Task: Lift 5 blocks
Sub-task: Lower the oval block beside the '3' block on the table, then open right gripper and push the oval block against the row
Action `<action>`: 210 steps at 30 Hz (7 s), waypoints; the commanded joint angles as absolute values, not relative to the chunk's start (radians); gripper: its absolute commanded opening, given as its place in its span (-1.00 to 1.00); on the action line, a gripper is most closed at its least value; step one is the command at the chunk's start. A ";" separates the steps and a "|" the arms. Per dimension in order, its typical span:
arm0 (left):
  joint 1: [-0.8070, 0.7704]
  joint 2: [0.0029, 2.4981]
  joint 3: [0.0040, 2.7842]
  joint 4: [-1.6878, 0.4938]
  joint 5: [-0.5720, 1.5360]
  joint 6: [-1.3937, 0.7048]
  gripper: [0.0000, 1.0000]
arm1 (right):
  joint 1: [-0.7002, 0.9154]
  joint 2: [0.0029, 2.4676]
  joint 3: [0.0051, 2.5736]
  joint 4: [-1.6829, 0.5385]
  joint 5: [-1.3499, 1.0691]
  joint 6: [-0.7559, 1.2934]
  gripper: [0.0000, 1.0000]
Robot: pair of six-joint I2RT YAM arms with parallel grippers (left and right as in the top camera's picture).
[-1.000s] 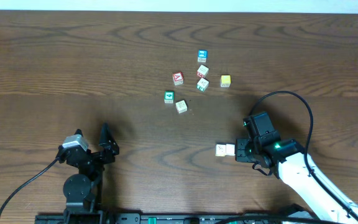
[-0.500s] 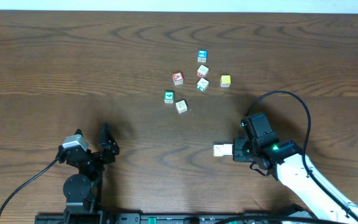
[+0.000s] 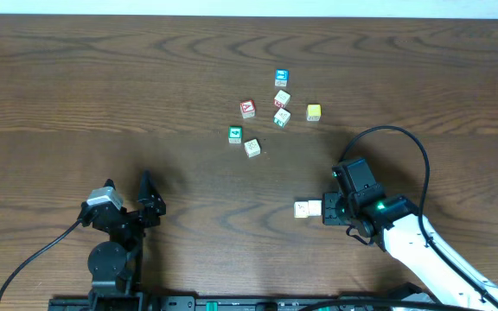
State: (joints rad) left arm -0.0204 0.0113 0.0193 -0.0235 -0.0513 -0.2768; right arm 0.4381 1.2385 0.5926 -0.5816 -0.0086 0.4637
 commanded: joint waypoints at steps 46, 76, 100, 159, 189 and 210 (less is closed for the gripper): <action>-0.017 0.011 0.004 -0.069 -0.067 -0.271 0.63 | 0.446 1.334 0.559 -0.496 0.036 0.528 -0.60; -0.017 0.011 0.004 -0.069 -0.067 -0.271 0.63 | 0.446 1.333 0.559 -0.438 0.056 0.537 -0.20; -0.017 0.011 0.004 -0.069 -0.067 -0.271 0.63 | 0.326 1.333 0.569 -0.400 0.100 0.534 -0.70; -0.017 0.011 0.004 -0.069 -0.067 -0.271 0.63 | 0.357 1.333 0.568 -0.519 -0.124 0.455 -0.97; -0.017 0.011 0.004 -0.069 -0.067 -0.271 0.63 | 0.357 1.334 0.568 -0.407 -0.109 0.357 -0.86; -0.017 0.011 0.004 -0.069 -0.067 -0.271 0.63 | 0.357 1.333 0.568 -0.432 -0.114 0.362 -0.98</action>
